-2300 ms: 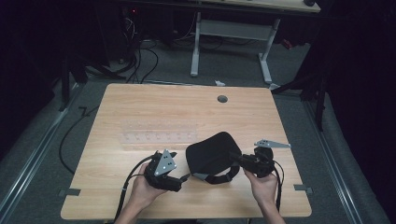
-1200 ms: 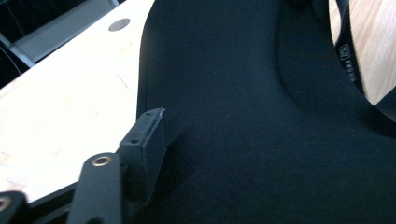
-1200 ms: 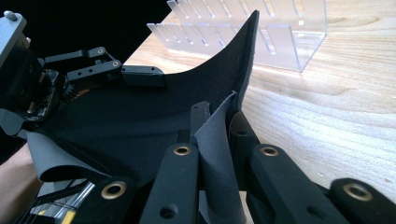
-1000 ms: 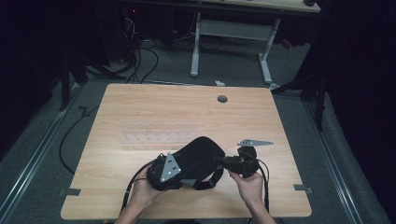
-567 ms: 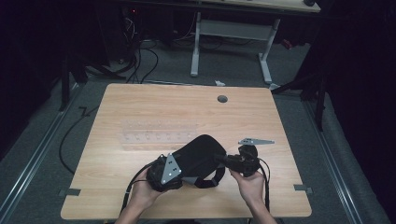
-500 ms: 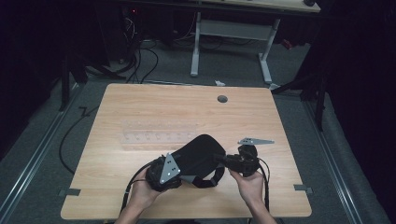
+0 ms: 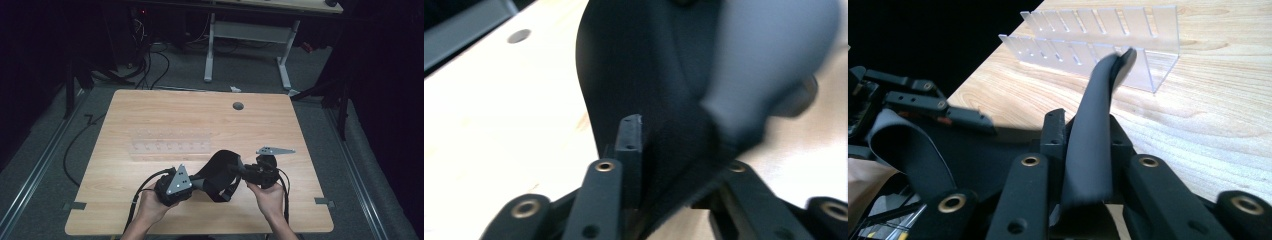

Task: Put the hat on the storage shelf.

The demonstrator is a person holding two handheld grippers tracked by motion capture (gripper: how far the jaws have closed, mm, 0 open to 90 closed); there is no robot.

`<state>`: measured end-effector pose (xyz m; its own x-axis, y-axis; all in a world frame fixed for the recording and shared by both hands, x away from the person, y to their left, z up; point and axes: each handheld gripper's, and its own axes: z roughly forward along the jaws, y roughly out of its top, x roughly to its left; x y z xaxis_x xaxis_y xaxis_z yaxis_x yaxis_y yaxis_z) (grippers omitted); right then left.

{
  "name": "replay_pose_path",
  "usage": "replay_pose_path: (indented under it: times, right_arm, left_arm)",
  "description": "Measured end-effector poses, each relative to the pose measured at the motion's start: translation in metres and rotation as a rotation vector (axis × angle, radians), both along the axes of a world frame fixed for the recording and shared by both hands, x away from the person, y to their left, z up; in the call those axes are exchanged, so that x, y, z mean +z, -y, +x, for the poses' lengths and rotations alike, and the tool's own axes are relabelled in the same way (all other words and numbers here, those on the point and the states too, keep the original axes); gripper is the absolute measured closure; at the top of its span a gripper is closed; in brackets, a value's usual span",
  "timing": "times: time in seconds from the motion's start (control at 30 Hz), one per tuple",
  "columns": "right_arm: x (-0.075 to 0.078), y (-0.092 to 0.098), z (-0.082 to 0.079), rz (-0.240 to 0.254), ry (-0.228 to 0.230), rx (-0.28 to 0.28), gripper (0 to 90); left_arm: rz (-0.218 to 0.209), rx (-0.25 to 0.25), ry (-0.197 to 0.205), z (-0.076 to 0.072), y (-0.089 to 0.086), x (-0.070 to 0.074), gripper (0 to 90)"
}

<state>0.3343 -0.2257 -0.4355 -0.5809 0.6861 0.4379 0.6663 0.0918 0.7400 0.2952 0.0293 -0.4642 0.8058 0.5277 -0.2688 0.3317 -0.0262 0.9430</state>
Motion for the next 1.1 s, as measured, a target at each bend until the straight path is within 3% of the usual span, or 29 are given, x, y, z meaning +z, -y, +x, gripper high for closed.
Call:
replay_pose_path:
  times: [0.2,0.4,0.47,0.57,0.63,0.73,0.93,1.1]
  right_arm:
    - [-0.001,0.001,0.003,0.013,0.005,-0.016,67.8]
    - [0.001,0.010,0.001,0.060,0.052,-0.047,52.2]
    - [0.001,0.015,-0.002,0.054,0.063,-0.069,50.1]
    - [-0.005,0.022,-0.005,-0.016,0.122,-0.107,48.4]
    - [-0.015,0.029,-0.003,-0.054,0.135,-0.144,47.5]
    - [-0.035,0.039,0.002,-0.154,0.154,-0.210,46.2]
    - [-0.073,0.055,0.015,-0.314,0.151,-0.312,43.7]
    - [-0.087,0.059,0.022,-0.415,0.133,-0.354,42.8]
  left_arm:
    - [-0.001,-0.068,-0.017,-0.008,0.003,0.004,86.2]
    - [-0.062,-0.055,-0.062,-0.004,-0.002,0.008,86.3]
    - [-0.071,-0.045,-0.073,-0.004,-0.003,0.007,86.3]
    - [-0.087,-0.021,-0.097,0.000,-0.008,0.007,86.3]
    - [-0.107,-0.005,-0.116,0.002,-0.011,0.007,86.3]
    - [-0.132,0.016,-0.141,0.007,-0.016,0.008,86.3]
    - [-0.170,0.050,-0.144,0.012,-0.024,0.012,86.3]
    - [-0.199,0.076,-0.147,0.017,-0.029,0.017,86.2]
